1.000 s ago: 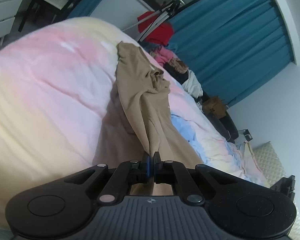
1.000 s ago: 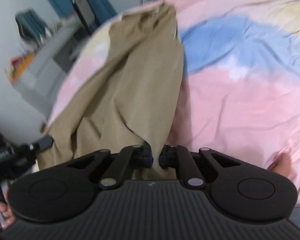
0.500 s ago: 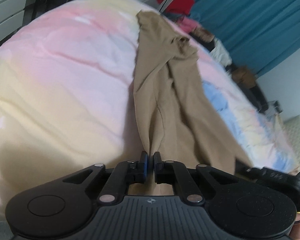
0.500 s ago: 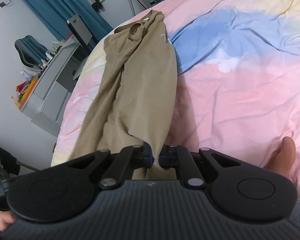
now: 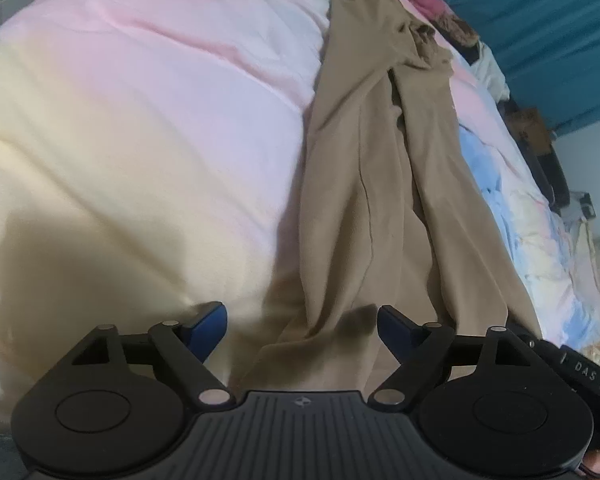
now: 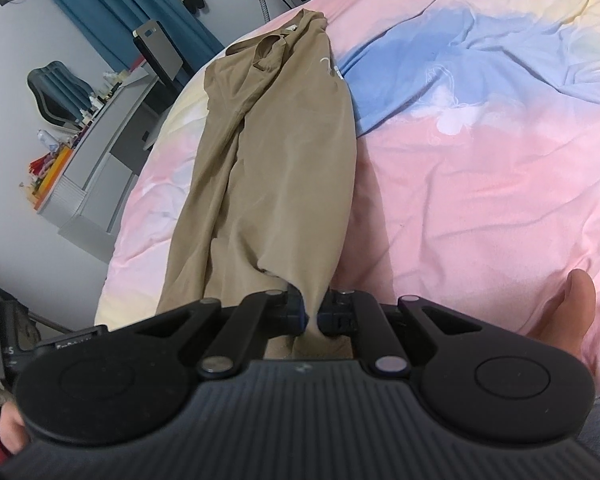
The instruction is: Fold clothes
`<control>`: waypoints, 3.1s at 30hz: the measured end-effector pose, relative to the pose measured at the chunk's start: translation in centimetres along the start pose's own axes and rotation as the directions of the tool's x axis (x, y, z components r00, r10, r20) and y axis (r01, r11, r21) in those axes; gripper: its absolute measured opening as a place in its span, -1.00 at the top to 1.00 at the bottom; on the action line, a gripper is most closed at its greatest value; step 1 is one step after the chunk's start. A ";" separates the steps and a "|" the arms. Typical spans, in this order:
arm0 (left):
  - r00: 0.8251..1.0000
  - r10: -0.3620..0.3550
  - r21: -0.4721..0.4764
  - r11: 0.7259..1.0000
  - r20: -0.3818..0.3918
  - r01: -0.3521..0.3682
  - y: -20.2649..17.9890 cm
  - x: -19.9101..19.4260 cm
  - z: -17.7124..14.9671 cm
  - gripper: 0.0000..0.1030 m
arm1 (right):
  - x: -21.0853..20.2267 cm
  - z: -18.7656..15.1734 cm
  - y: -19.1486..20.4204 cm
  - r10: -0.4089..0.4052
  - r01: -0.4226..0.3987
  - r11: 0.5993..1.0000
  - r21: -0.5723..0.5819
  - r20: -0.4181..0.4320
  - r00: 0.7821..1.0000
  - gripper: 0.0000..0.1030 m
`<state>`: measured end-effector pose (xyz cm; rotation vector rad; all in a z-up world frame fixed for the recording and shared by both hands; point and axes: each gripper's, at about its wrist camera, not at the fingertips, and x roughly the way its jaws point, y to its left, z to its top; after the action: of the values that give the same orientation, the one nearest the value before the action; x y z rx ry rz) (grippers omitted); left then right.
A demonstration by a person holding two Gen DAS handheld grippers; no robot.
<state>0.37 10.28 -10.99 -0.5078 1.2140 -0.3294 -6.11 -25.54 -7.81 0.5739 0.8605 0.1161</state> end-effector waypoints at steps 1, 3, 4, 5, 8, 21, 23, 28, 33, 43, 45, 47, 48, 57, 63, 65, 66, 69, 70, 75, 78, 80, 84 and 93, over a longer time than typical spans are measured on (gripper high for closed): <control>1.000 -0.009 0.015 1.000 -0.012 0.009 -0.2 0.1 -0.1 -0.63 | 0.0 0.0 0.1 -0.002 0.002 1.000 -0.001 0.002 1.000 0.85; 0.999 -0.027 0.045 0.999 -0.035 0.028 -0.5 0.4 -0.3 -0.57 | -0.1 -0.1 0.1 -0.003 0.004 1.000 -0.005 0.006 1.000 0.85; 0.998 -0.036 0.060 0.997 -0.047 0.038 -0.7 0.5 -0.4 -0.40 | -0.1 -0.1 0.2 -0.004 0.004 1.000 -0.007 0.007 1.000 0.85; 0.998 -0.035 0.066 0.997 -0.054 0.038 -0.7 0.6 -0.5 -0.30 | -0.2 -0.2 0.2 -0.005 0.005 1.000 -0.009 0.009 1.000 0.85; 0.997 -0.038 0.081 0.996 -0.074 0.044 -0.7 1.0 -0.8 0.30 | -0.1 -0.3 0.2 -0.008 0.008 1.000 -0.020 0.007 1.000 0.85; 0.906 -0.314 0.238 0.938 0.283 0.251 -2.7 -11.0 -2.3 0.91 | -6.3 0.8 1.7 0.151 -0.143 0.987 -0.078 0.118 0.981 0.85; 0.882 -0.352 0.266 0.924 0.313 0.274 -3.1 -13.2 -3.0 0.91 | -8.2 0.8 1.8 0.180 -0.167 0.981 -0.097 0.144 0.973 0.85; 0.835 -0.441 0.310 0.886 0.330 0.345 -3.7 -17.9 -5.4 0.91 | -13.3 -0.9 1.6 0.251 -0.234 0.966 -0.112 0.176 0.952 0.85; 0.812 -0.473 0.350 0.866 0.340 0.358 -4.5 -19.8 -8.1 0.91 | -16.9 -2.1 0.9 0.288 -0.274 0.957 -0.092 0.209 0.935 0.84; 0.796 -0.410 0.382 0.891 0.445 0.245 -8.1 -17.2 2.0 0.89 | -11.6 6.8 3.7 0.217 -0.200 0.976 -0.085 0.321 0.922 0.84; 0.807 -0.367 0.390 0.902 0.463 0.186 -9.1 -15.3 4.8 0.89 | -9.1 9.0 4.0 0.185 -0.166 0.982 -0.084 0.330 0.926 0.84; 0.817 -0.313 0.399 0.910 0.484 0.112 -9.9 -13.0 7.2 0.89 | -6.0 11.0 4.2 0.149 -0.128 0.988 -0.085 0.332 0.931 0.84; 0.823 -0.282 0.397 0.915 0.492 0.076 -10.1 -11.7 8.5 0.89 | -4.5 11.8 4.2 0.137 -0.114 0.989 -0.090 0.330 0.934 0.84; 0.895 -0.079 0.401 0.909 0.440 -0.117 -8.0 2.7 16.1 0.88 | 10.0 14.5 2.5 -0.053 0.112 0.971 -0.209 0.269 0.962 0.84; 0.924 0.007 0.408 0.896 0.382 -0.175 -5.7 8.4 17.9 0.83 | 14.8 14.9 0.9 -0.108 0.148 0.967 -0.206 0.191 0.976 0.83; 0.924 0.011 0.408 0.895 0.381 -0.179 -5.4 8.6 17.7 0.80 | 15.7 14.8 0.8 -0.122 0.158 0.965 -0.208 0.173 0.977 0.81; 0.923 0.013 0.409 0.894 0.385 -0.183 -5.4 8.6 17.6 0.80 | 15.7 14.8 0.9 -0.126 0.161 0.965 -0.208 0.173 0.977 0.81; 0.917 0.021 0.418 0.886 0.397 -0.202 -5.9 8.1 17.0 0.66 | 15.3 14.6 1.2 -0.132 0.168 0.965 -0.203 0.179 0.975 0.79; 0.916 0.021 0.424 0.882 0.400 -0.205 -6.2 7.7 16.6 0.52 | 15.0 14.6 1.3 -0.129 0.164 0.966 -0.198 0.182 0.975 0.79; 0.894 0.015 0.436 0.870 0.448 -0.233 -7.7 4.6 14.3 -0.02 | 12.3 14.1 1.9 -0.096 0.138 0.973 -0.187 0.216 0.972 0.37; 0.874 0.007 0.432 0.867 0.485 -0.247 -8.5 2.6 12.6 -0.48 | 9.8 13.3 2.3 -0.067 0.122 0.973 -0.197 0.268 0.961 -0.49; 0.859 -0.007 0.424 0.872 0.512 -0.246 -8.8 1.2 11.3 -0.72 | 8.1 12.3 2.7 -0.046 0.113 0.972 -0.207 0.304 0.952 -0.61; 0.837 -0.021 0.452 0.849 0.546 -0.274 -9.6 -1.1 8.4 -0.98 | 4.7 10.4 3.2 -0.003 0.092 0.969 -0.228 0.365 0.931 -0.63; 0.874 -0.024 0.417 0.885 0.485 -0.207 -9.7 -3.2 4.7 -0.99 | 1.1 8.6 3.4 0.012 0.110 0.962 -0.249 0.440 0.898 -0.63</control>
<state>4.03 4.64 -2.03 -0.0979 0.6375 -0.3666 1.47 -25.98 -2.41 0.3017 0.4070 0.0515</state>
